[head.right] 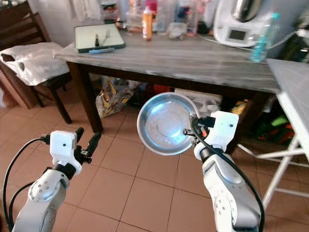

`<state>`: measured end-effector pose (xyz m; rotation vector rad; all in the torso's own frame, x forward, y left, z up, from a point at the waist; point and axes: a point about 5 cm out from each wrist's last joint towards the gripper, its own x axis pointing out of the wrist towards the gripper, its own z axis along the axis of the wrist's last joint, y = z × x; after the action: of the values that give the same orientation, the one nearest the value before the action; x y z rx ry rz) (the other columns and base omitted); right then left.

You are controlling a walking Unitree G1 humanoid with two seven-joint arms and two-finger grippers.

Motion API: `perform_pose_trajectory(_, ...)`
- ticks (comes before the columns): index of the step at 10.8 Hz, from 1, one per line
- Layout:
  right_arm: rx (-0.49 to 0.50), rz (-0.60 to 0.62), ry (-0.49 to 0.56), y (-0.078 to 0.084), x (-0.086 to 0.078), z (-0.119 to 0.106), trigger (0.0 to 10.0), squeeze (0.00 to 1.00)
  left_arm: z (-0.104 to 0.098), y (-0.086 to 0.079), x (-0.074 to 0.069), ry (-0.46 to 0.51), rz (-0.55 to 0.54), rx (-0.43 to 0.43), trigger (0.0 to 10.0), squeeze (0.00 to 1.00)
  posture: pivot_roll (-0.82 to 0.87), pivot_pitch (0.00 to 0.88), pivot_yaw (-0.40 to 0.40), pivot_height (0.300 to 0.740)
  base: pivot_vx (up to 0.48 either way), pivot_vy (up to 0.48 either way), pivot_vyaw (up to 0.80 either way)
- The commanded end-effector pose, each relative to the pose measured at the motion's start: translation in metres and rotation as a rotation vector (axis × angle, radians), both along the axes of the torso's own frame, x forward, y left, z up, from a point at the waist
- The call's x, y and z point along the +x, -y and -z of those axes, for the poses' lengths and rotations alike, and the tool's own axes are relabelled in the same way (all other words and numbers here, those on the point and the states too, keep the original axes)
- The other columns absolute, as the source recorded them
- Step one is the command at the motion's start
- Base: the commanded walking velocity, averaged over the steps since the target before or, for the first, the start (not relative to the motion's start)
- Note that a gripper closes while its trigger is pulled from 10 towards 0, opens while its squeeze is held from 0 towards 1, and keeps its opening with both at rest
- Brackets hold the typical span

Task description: Setting the table

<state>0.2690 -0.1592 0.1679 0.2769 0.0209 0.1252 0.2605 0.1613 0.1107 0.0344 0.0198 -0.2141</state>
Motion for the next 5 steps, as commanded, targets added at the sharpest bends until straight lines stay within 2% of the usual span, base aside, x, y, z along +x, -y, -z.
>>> perform_pose_trajectory(1, -0.010, 0.001, 0.036, -0.0001, -0.0006, -0.0071, 10.0, 0.00, -0.0028, 0.0015, -0.0011, 0.008, 0.018, 0.003, 10.0, 0.00, 0.01, 0.033, -0.013, 0.740, 0.379, 0.000, 0.00)
perform_pose_trajectory(5, -0.022, 0.027, 0.028, 0.0035, -0.0003, -0.0052, 10.0, 0.00, -0.0023, 0.0042, -0.0007, 0.006, 0.033, -0.002, 10.0, 0.00, 0.01, 0.031, -0.011, 0.740, 0.381, 0.000, 0.00)
